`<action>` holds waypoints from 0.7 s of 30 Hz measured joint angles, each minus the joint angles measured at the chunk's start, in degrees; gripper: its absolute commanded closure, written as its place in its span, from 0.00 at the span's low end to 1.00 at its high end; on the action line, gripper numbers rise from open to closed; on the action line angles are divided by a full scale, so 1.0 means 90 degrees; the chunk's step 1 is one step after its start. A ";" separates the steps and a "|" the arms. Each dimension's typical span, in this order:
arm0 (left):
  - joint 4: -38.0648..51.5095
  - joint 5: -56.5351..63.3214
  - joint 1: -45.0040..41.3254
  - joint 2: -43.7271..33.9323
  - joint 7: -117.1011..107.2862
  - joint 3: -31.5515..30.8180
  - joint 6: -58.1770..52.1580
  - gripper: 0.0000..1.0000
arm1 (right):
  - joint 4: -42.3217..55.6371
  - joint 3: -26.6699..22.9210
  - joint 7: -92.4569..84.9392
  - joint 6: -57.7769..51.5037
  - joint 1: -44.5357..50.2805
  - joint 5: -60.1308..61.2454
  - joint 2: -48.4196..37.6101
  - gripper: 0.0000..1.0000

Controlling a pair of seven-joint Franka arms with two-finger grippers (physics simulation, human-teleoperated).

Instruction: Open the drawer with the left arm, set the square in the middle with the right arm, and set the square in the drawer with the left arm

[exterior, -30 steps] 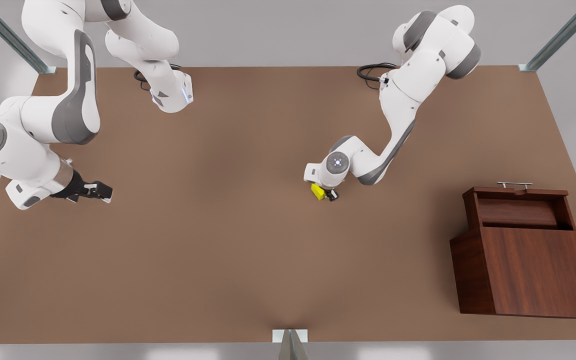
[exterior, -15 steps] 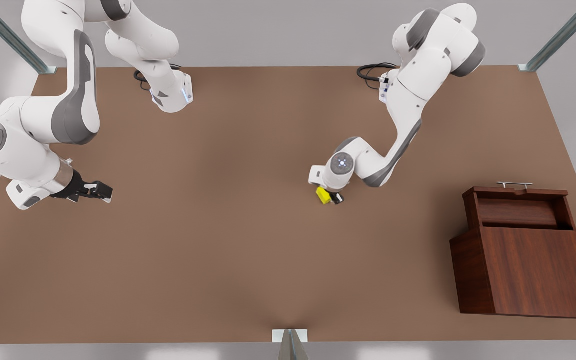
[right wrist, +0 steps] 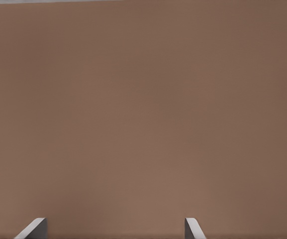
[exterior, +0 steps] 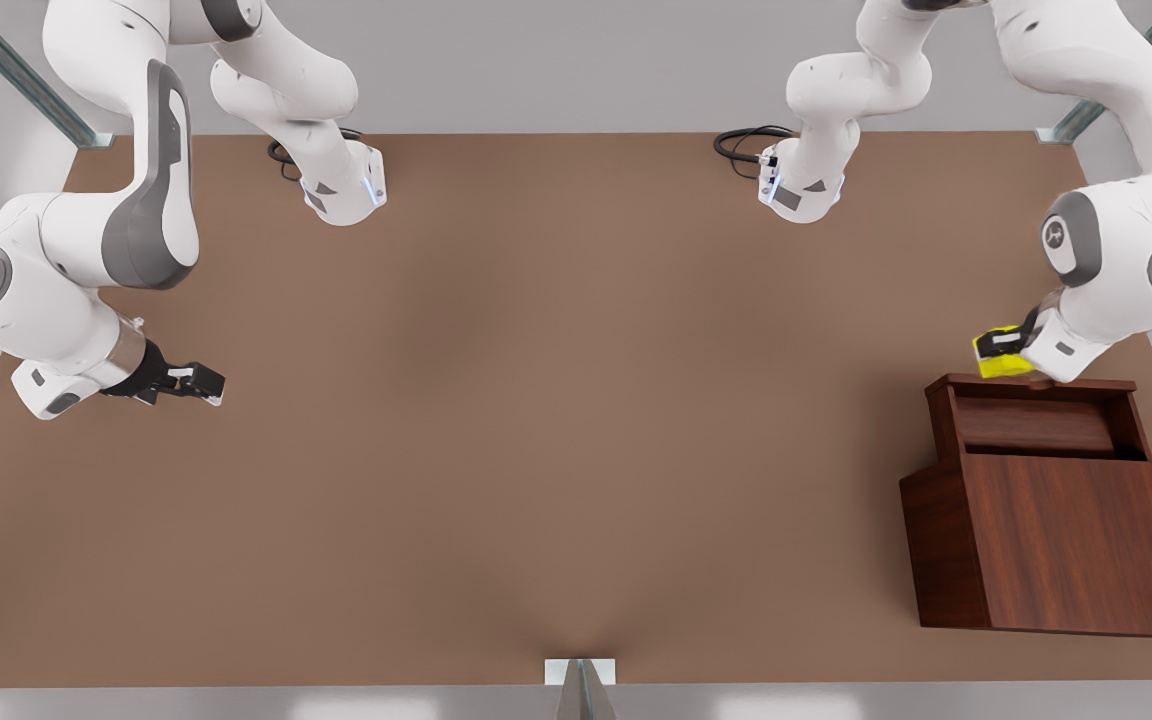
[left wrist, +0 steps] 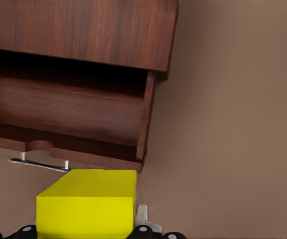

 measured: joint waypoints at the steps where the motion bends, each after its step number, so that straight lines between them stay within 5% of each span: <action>1: 0.0009 -0.0020 -0.0063 0.0199 0.0000 -0.0011 0.0383 0.39 | 0.0000 0.0002 0.0000 0.0000 0.0003 0.0000 -0.0008 0.00; 13: 0.0563 0.0032 0.1365 0.1574 0.2051 -0.0028 0.1705 0.39 | 0.0000 -0.0006 0.0000 0.0000 0.0012 0.0000 0.0031 0.00; 15: 0.0595 0.0009 0.1374 0.1598 0.2034 -0.0020 0.1751 0.00 | 0.0000 -0.0008 -0.0025 -0.0010 -0.0003 -0.0001 0.0031 0.00; 21: 0.0596 -0.0117 0.1375 0.1594 0.2000 -0.0018 0.1884 0.00 | 0.0000 -0.0018 -0.0049 -0.0004 -0.0005 0.0000 0.0031 0.00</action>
